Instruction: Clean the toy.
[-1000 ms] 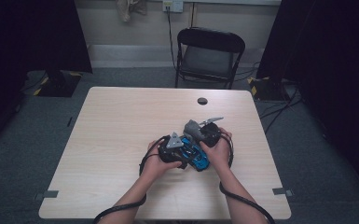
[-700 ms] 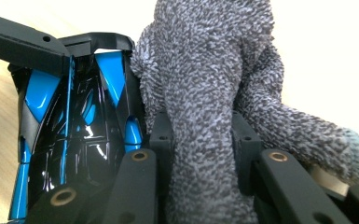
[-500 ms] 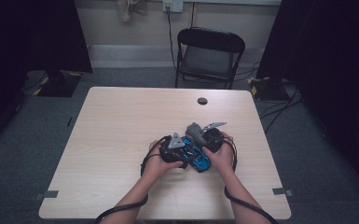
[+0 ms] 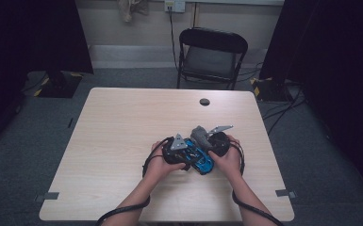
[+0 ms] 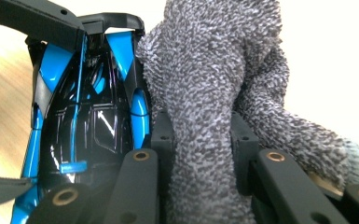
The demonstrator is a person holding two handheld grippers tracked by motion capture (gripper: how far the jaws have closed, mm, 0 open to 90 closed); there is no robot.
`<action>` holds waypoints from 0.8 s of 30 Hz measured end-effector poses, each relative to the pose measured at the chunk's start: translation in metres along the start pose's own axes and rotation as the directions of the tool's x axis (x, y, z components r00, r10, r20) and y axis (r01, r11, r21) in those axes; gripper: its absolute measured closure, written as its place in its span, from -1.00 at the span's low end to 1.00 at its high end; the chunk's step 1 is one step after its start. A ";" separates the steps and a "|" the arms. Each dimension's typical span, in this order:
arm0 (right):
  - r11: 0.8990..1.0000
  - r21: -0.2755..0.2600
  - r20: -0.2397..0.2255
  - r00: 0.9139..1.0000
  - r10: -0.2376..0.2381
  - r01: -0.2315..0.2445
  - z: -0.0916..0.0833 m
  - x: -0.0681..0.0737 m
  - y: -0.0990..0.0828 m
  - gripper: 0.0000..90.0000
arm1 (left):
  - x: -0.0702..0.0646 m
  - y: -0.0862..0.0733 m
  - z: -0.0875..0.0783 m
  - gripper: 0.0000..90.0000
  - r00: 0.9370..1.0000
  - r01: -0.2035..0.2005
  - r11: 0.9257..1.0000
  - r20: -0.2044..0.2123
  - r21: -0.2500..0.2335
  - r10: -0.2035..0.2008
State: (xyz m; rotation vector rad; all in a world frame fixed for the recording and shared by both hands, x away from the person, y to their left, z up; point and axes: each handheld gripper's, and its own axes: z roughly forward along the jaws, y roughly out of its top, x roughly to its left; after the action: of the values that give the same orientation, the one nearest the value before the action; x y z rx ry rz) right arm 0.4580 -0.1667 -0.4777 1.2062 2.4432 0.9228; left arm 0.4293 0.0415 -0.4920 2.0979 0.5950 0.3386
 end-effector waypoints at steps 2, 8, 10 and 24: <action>1.000 -0.003 -0.005 1.000 0.003 -0.003 -0.001 -0.001 -0.002 0.57 | 0.000 0.000 0.000 -0.59 1.000 0.000 1.000 0.001 -0.002 0.000; 1.000 0.005 -0.004 1.000 -0.015 0.015 -0.007 -0.003 -0.007 0.57 | -0.001 0.000 0.000 -0.59 1.000 -0.002 1.000 0.006 -0.003 0.002; 1.000 0.009 -0.004 1.000 -0.017 0.017 -0.009 -0.003 -0.009 0.57 | -0.002 0.000 0.000 -0.59 1.000 -0.006 1.000 0.009 -0.003 0.006; 1.000 0.000 -0.027 1.000 -0.014 0.014 -0.025 -0.010 -0.029 0.57 | -0.003 0.001 0.001 -0.59 1.000 -0.010 1.000 0.018 0.003 0.010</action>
State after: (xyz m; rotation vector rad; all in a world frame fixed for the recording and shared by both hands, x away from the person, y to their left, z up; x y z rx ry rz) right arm 0.4342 -0.1977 -0.4775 1.1827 2.4698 0.9409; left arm 0.4274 0.0382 -0.4916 2.1057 0.5747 0.3246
